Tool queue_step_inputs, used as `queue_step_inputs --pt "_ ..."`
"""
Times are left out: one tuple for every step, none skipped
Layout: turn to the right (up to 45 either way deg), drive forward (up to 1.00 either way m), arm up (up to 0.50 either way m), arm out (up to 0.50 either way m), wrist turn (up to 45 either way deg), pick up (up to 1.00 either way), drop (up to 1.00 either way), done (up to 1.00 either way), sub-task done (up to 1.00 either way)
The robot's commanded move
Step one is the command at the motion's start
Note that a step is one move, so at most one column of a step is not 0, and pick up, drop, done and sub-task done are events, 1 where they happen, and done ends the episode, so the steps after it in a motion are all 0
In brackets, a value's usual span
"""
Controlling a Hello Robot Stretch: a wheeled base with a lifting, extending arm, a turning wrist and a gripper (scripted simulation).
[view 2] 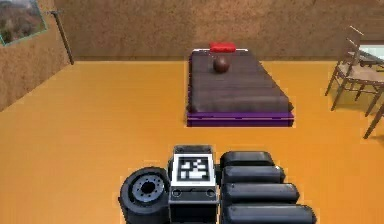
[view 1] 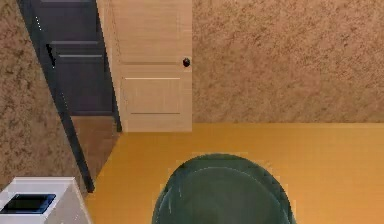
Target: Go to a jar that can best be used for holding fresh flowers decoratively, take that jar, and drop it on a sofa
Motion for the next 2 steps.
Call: queue_step_inputs --pt "0.0 0.9 0.0 0.0 0.0 0.0 0.0 0.0 0.0" --pt "-30.0 0.0 0.0 0.0 0.0 0.0 0.0 0.0 0.0"
